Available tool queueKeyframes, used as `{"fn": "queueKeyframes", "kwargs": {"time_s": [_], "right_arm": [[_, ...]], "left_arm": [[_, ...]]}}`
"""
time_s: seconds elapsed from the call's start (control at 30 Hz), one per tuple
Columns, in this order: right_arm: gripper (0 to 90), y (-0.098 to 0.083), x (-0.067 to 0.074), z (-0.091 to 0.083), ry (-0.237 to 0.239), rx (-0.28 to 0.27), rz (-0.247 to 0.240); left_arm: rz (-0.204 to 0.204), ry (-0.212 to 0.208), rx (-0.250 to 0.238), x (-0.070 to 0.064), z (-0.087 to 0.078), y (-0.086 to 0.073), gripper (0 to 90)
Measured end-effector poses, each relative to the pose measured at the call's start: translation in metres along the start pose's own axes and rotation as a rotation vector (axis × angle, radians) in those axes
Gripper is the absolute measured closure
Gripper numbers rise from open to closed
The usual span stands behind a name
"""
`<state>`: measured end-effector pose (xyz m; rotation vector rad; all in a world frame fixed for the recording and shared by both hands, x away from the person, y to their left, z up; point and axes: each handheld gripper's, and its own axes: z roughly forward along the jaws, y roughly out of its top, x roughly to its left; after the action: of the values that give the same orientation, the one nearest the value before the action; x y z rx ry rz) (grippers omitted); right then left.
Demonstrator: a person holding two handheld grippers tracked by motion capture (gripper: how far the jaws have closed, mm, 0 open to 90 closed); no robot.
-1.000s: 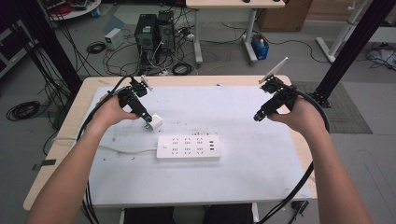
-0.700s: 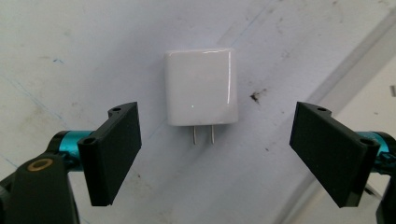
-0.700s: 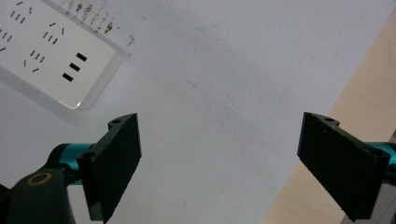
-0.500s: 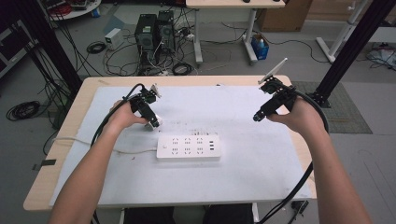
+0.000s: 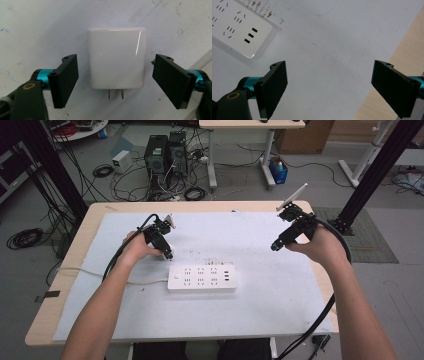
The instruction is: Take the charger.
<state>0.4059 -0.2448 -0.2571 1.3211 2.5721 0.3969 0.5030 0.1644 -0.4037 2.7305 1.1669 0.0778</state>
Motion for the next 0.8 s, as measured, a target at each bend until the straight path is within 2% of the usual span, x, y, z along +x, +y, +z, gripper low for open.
{"fn": "queueKeyframes", "kwargs": {"time_s": [0.1,0.27,0.43,0.6,0.67,0.8], "right_arm": [[12.9,0.0001,0.0001,0.0003,-0.003,0.000,-0.002],[13.0,-0.0010,-0.0008,0.0031,0.003,0.003,-0.008],[13.0,-0.0023,-0.0024,0.0054,0.002,0.004,-0.007],[13.0,-0.0030,-0.0033,0.0054,0.002,0.003,0.000],[13.0,-0.0030,-0.0031,0.0053,0.000,0.003,-0.001],[13.0,-0.0030,-0.0021,0.0047,0.001,0.003,0.000]], "left_arm": [[-0.009,-0.006,0.001,0.0005,0.0028,0.0002,25.4],[-0.015,-0.008,0.007,0.0015,0.0059,-0.0009,34.5],[-0.025,-0.006,0.000,0.0029,0.0063,-0.0019,36.7],[-0.007,-0.008,0.001,0.0021,0.0050,-0.0015,42.3],[-0.011,-0.005,-0.004,0.0015,0.0054,-0.0017,42.3],[0.008,-0.005,0.005,0.0012,0.0029,-0.0021,42.5]]}}
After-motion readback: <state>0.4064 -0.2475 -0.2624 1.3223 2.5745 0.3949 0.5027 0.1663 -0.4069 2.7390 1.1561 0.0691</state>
